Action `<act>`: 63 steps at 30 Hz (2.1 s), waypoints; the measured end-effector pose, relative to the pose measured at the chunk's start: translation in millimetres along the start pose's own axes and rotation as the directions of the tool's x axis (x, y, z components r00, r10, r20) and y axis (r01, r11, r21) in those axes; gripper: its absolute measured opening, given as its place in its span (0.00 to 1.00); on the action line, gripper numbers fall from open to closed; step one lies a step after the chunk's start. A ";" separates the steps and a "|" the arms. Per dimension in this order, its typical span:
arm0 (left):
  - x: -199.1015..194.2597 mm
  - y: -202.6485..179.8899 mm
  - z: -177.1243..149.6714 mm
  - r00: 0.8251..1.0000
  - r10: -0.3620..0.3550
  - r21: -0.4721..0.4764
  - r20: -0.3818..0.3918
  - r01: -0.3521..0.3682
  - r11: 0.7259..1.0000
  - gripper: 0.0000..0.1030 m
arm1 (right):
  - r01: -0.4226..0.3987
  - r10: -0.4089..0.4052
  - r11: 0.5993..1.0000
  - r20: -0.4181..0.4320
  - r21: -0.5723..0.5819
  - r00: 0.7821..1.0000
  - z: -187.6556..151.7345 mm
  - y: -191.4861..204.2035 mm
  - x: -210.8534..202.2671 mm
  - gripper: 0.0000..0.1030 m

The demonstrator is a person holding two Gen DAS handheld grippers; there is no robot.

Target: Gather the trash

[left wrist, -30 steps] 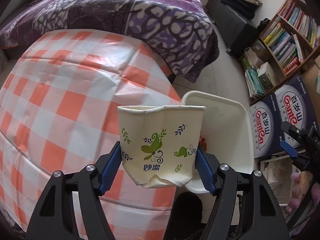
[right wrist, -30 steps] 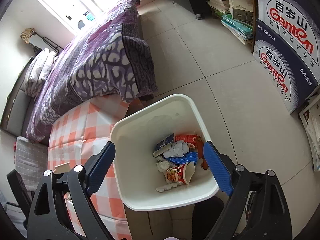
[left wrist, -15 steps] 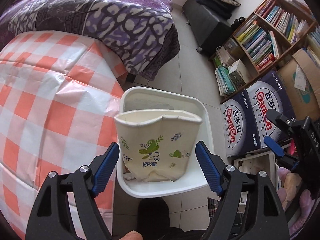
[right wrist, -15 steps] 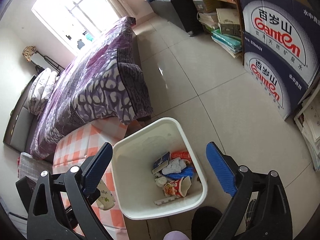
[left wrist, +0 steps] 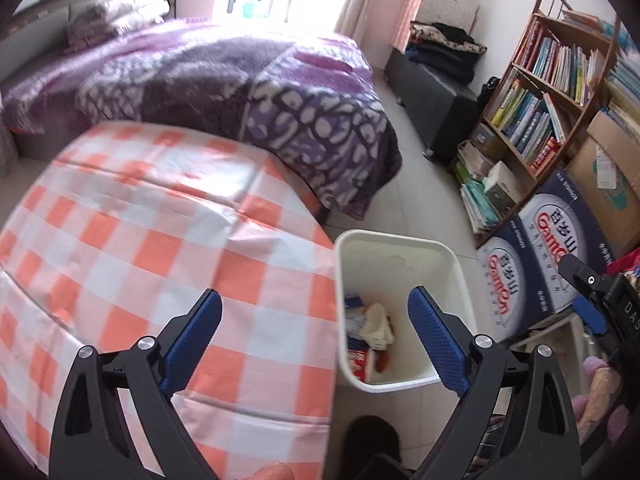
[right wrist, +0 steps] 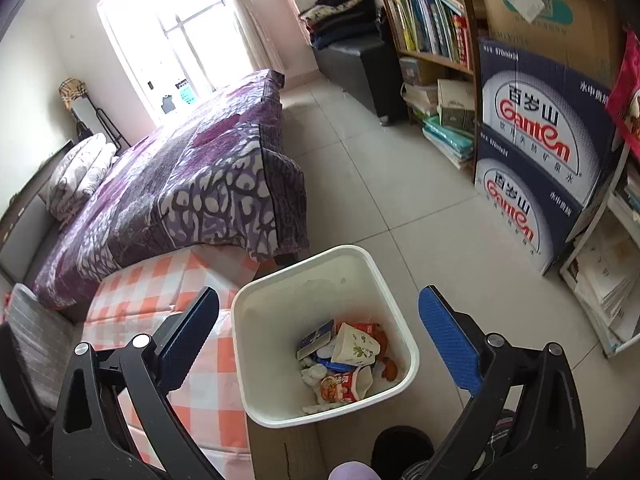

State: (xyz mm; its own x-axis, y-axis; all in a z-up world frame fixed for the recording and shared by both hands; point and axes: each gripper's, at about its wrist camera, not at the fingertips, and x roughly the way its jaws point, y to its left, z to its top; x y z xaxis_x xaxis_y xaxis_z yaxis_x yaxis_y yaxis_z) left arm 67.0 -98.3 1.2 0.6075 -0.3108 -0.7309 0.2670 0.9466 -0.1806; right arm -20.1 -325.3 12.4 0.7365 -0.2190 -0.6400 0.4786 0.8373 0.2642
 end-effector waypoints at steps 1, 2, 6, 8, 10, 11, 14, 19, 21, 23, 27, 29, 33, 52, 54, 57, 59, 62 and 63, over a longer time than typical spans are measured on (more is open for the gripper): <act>-10.3 4.7 -5.7 0.998 0.050 0.013 0.047 -0.050 0.999 0.90 | 0.012 -0.011 0.999 0.014 -0.033 1.000 -7.0 11.1 -3.0 0.93; -17.4 9.6 -10.5 0.991 0.098 0.016 0.091 -0.100 0.995 0.91 | 0.023 -0.021 0.998 0.030 -0.063 0.999 -13.7 21.2 -5.9 0.93; -39.0 33.2 -25.7 0.946 0.240 -0.021 0.219 -0.241 0.970 0.93 | 0.029 -0.012 0.986 0.102 -0.162 0.995 -37.0 53.6 -16.7 0.93; -42.1 48.6 -25.0 0.946 0.255 -0.042 0.199 -0.252 0.967 0.93 | 0.034 -0.009 0.977 0.119 -0.209 0.993 -46.6 68.9 -19.7 0.93; -46.3 61.7 -26.1 0.945 0.266 -0.075 0.192 -0.256 0.964 0.93 | 0.063 -0.034 0.971 0.126 -0.233 0.991 -52.9 80.7 -20.0 0.93; -48.6 66.4 -27.9 0.942 0.273 -0.084 0.194 -0.262 0.962 0.93 | 0.061 -0.031 0.969 0.126 -0.240 0.992 -56.0 85.2 -19.3 0.93; -51.5 76.4 -32.6 0.930 0.309 -0.096 0.201 -0.295 0.951 0.93 | -0.005 0.026 0.974 0.087 -0.229 0.996 -58.8 89.0 -13.8 0.93; -50.0 89.1 -39.8 0.932 0.321 -0.127 0.170 -0.302 0.945 0.93 | -0.019 0.042 0.969 0.090 -0.246 0.995 -66.2 97.0 -9.1 0.93; -49.7 89.0 -40.1 0.931 0.324 -0.128 0.169 -0.305 0.944 0.93 | -0.025 0.045 0.968 0.078 -0.249 0.996 -69.9 101.4 -4.7 0.93; -49.4 89.4 -39.9 0.932 0.321 -0.130 0.169 -0.302 0.944 0.93 | -0.035 0.053 0.969 0.068 -0.244 0.996 -71.1 100.2 -2.6 0.93; -49.2 86.0 -40.4 0.931 0.319 -0.124 0.175 -0.301 0.946 0.93 | -0.040 0.057 0.970 0.064 -0.239 0.996 -69.8 98.8 1.3 0.93; -49.4 82.3 -40.8 0.933 0.315 -0.118 0.176 -0.298 0.947 0.93 | -0.038 0.056 0.970 0.067 -0.242 0.996 -69.7 98.6 2.3 0.93; -49.3 75.4 -41.8 0.932 0.314 -0.110 0.179 -0.299 0.948 0.93 | -0.039 0.059 0.966 0.069 -0.254 0.996 -71.2 98.7 2.6 0.93; -47.1 73.0 -42.5 0.933 0.319 -0.120 0.169 -0.301 0.946 0.93 | -0.039 0.058 0.965 0.065 -0.260 0.996 -75.6 95.5 1.1 0.93; -47.2 73.3 -42.6 0.932 0.319 -0.119 0.169 -0.302 0.946 0.93 | -0.039 0.057 0.965 0.063 -0.261 0.996 -76.2 95.7 0.9 0.93; -47.0 73.4 -42.5 0.933 0.318 -0.116 0.168 -0.302 0.946 0.93 | -0.039 0.058 0.965 0.064 -0.260 0.996 -76.1 95.7 0.6 0.93; -46.9 73.3 -42.7 0.933 0.319 -0.117 0.168 -0.303 0.946 0.93 | -0.040 0.059 0.965 0.065 -0.259 0.996 -76.6 95.8 1.1 0.93; -47.0 73.5 -42.5 0.932 0.320 -0.119 0.168 -0.303 0.945 0.93 | -0.041 0.059 0.965 0.064 -0.258 0.996 -77.8 95.5 0.9 0.93; -46.9 73.6 -42.5 0.933 0.319 -0.118 0.168 -0.303 0.946 0.93 | -0.041 0.059 0.965 0.063 -0.259 0.996 -76.6 95.5 1.6 0.93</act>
State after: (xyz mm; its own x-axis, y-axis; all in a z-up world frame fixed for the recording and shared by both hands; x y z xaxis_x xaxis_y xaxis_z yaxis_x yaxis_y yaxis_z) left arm 26.3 -10.5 -5.8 0.7774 -0.0019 -0.6290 -0.0197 0.9994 -0.0274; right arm -9.8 -207.3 -18.6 0.7921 -0.2001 -0.5766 0.3080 0.9467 0.0946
